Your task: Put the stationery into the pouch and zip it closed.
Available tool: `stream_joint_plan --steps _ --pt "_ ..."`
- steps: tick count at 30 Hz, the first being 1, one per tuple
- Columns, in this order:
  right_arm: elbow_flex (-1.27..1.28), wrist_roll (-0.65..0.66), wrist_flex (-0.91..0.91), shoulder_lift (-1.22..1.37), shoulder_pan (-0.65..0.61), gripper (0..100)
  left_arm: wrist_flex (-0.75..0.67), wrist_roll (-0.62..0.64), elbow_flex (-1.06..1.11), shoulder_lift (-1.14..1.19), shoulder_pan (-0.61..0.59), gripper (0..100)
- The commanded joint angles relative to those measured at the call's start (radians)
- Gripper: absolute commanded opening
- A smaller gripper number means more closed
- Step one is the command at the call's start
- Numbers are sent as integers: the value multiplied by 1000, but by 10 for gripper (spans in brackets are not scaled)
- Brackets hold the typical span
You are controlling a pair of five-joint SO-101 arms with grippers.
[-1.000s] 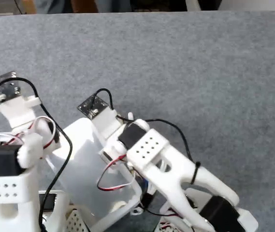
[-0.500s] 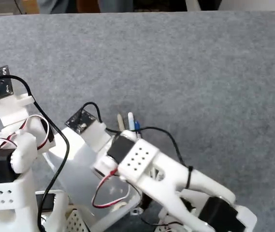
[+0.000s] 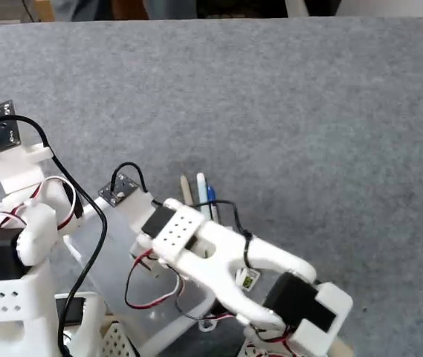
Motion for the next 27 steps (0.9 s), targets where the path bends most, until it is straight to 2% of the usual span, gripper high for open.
stream_joint_plan --steps 1,5,9,16,21,27 --pt "2 -6 -43 71 -8 271 -21 -3 -38 -3 -12 30" --pt "1 0 -55 81 -8 227 -21 -3 -36 -3 -12 30" --pt "-1 109 -77 81 -8 137 -23 -3 -36 -3 -12 30" --pt "-2 193 -86 81 -6 14 -23 -3 -36 -3 -12 30" --pt "-4 193 -98 81 23 11 -23 -3 -36 -3 -12 30" --pt "-24 195 -98 81 143 11 -23 -3 -36 -2 -12 30"
